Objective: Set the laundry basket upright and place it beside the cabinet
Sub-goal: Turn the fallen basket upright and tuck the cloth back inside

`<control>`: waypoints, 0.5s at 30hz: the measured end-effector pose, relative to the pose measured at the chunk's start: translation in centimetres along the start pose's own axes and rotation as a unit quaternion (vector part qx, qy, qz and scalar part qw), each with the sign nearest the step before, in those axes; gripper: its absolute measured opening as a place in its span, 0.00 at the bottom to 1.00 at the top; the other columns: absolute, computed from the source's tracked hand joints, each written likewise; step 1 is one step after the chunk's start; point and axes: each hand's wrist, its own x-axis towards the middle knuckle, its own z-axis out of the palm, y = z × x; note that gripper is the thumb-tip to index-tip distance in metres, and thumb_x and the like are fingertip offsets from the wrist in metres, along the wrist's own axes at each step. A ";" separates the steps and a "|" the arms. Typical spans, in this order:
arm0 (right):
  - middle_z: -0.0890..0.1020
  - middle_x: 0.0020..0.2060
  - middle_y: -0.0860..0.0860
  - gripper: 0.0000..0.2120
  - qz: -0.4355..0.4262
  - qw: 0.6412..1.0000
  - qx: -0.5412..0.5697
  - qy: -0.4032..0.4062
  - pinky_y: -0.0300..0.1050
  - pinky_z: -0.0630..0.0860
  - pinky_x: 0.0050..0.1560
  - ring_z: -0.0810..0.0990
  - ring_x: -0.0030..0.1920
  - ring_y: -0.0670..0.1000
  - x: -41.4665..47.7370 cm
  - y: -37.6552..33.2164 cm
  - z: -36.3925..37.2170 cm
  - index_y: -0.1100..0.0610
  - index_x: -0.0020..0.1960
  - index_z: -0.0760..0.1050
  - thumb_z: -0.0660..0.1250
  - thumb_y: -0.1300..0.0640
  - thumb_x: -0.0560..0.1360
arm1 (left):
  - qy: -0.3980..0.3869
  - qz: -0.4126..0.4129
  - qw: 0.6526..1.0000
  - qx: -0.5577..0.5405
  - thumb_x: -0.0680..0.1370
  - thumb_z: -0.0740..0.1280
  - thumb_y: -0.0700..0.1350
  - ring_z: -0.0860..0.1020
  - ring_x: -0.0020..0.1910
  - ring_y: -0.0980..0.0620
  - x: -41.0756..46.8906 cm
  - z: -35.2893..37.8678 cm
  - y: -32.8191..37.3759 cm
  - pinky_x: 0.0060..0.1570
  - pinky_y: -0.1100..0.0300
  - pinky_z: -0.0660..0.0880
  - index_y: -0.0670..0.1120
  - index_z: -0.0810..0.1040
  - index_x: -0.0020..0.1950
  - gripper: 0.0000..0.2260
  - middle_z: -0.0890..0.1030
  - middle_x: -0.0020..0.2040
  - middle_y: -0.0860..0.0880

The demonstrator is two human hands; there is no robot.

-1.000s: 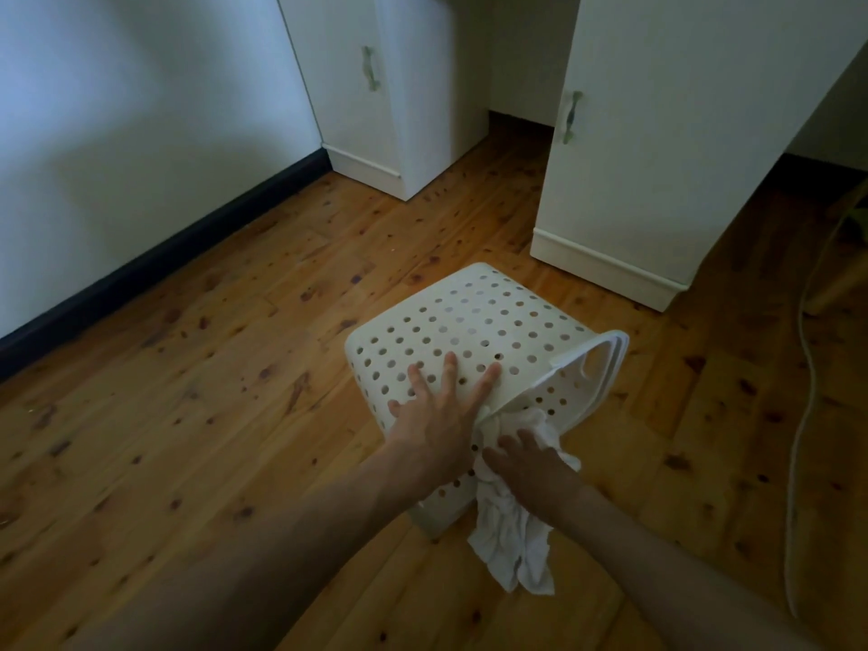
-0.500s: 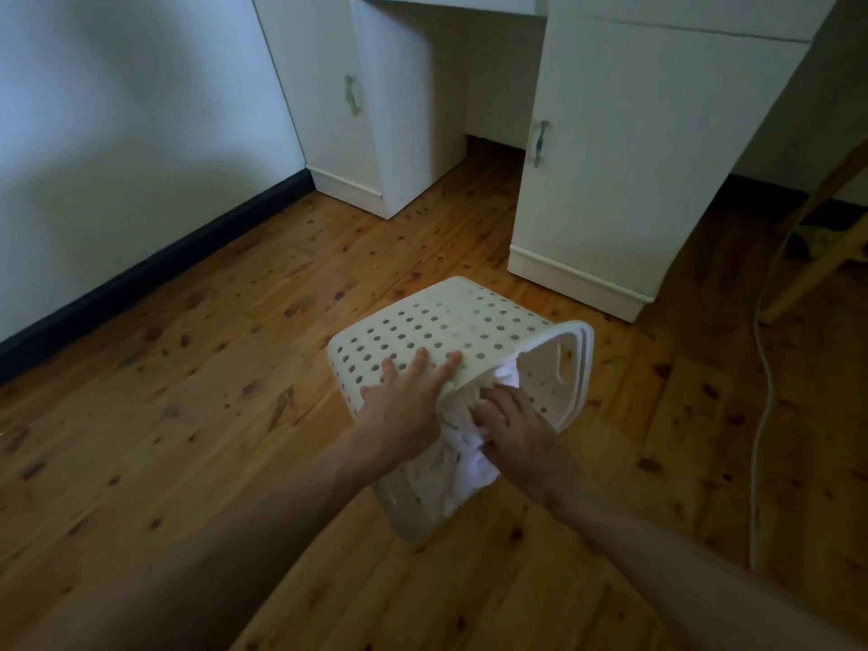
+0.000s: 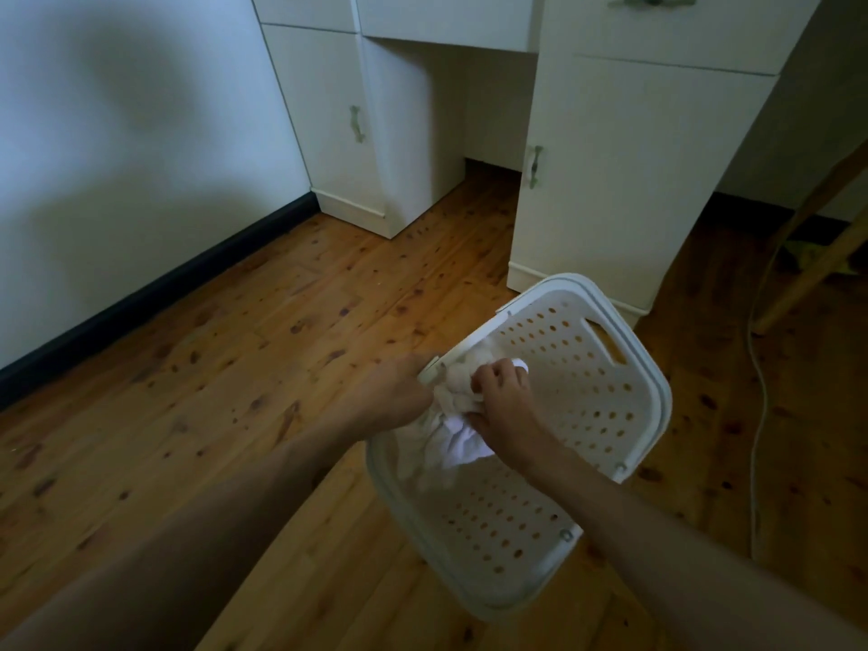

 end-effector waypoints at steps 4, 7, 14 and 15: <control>0.71 0.64 0.57 0.25 0.021 0.991 -0.056 -0.116 0.51 0.77 0.55 0.70 0.61 0.57 0.1 -0.6 1.0 0.58 0.65 0.68 0.71 0.47 0.74 | -0.003 -0.028 1.000 -0.015 0.71 0.62 0.48 0.84 0.43 0.53 -0.2 -0.4 -0.9 0.44 0.49 0.85 0.59 0.82 0.55 0.16 0.86 0.46 0.52; 0.68 0.67 0.57 0.24 -0.006 0.986 -0.073 -0.152 0.48 0.76 0.54 0.70 0.65 0.57 0.2 -1.8 1.4 0.58 0.69 0.65 0.68 0.52 0.77 | -0.002 -0.045 0.998 -0.044 0.68 0.64 0.44 0.84 0.38 0.58 -0.1 -0.7 -1.7 0.32 0.63 0.82 0.68 0.82 0.46 0.18 0.86 0.40 0.57; 0.77 0.56 0.59 0.21 -0.117 0.974 -0.173 -0.083 0.49 0.78 0.47 0.77 0.52 0.56 2.9 -4.0 -1.1 0.61 0.63 0.71 0.68 0.61 0.71 | -0.020 -0.120 0.988 -0.092 0.66 0.67 0.38 0.86 0.42 0.51 0.0 -1.5 -5.0 0.42 0.49 0.86 0.70 0.82 0.42 0.23 0.87 0.41 0.55; 0.79 0.52 0.58 0.19 -0.129 0.974 -0.180 -0.055 0.48 0.78 0.45 0.77 0.48 0.55 3.2 -4.0 -1.7 0.61 0.60 0.72 0.68 0.61 0.70 | -0.021 -0.131 0.986 -0.099 0.66 0.67 0.37 0.86 0.44 0.49 0.0 -1.7 -5.5 0.44 0.47 0.86 0.67 0.83 0.44 0.22 0.87 0.42 0.53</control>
